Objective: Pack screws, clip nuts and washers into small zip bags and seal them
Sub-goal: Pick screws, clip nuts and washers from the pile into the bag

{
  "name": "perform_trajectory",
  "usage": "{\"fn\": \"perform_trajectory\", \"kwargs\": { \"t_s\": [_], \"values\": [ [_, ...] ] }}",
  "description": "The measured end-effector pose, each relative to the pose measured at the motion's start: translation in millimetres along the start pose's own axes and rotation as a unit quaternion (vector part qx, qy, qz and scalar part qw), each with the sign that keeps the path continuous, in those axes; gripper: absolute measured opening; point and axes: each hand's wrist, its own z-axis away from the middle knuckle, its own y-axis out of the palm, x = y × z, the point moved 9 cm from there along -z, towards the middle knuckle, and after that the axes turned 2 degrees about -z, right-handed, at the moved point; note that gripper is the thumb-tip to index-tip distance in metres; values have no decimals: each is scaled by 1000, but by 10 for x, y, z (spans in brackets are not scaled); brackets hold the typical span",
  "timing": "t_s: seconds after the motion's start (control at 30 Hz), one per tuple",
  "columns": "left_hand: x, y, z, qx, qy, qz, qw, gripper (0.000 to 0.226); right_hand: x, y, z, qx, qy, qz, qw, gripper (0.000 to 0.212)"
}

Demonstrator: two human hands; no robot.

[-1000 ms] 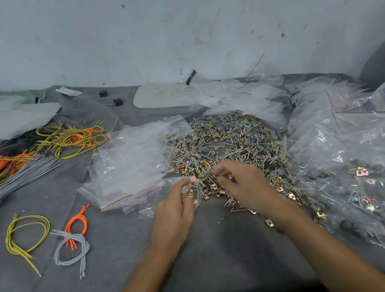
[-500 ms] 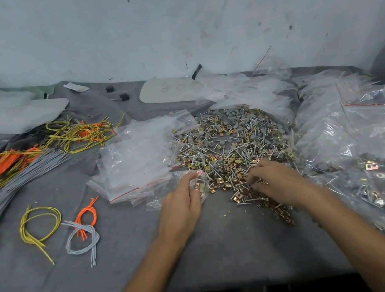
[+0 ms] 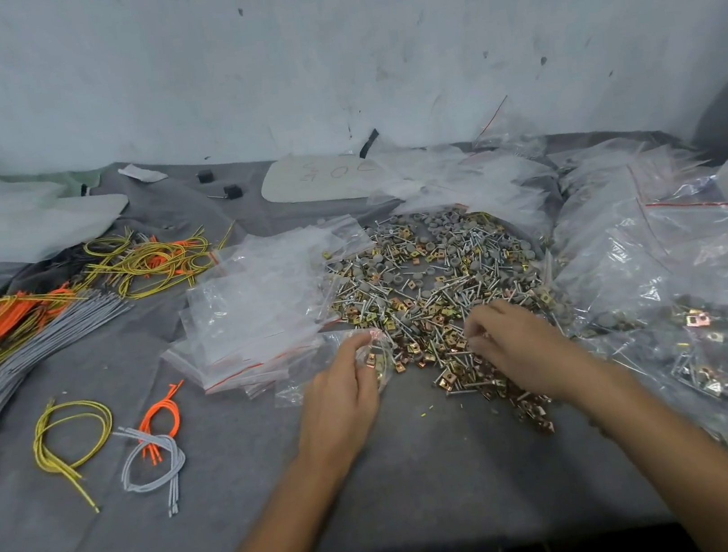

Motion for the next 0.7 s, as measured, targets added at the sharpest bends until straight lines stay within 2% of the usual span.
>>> {"fn": "perform_trajectory", "kwargs": {
  "t_s": [0.17,0.33,0.47,0.7],
  "values": [
    [-8,-7,5,-3,2,-5,1000,39,540,9,-14,-34,-43,-116,992,8],
    [7,5,16,-2,6,0,1000,43,936,221,-150,-31,-67,-117,990,3],
    [49,24,14,-1,8,1,1000,46,1081,375,-231,-23,-71,-97,992,17],
    [57,9,6,-19,19,6,1000,44,1138,396,-224,-37,-51,-174,983,19]
  ]
}}
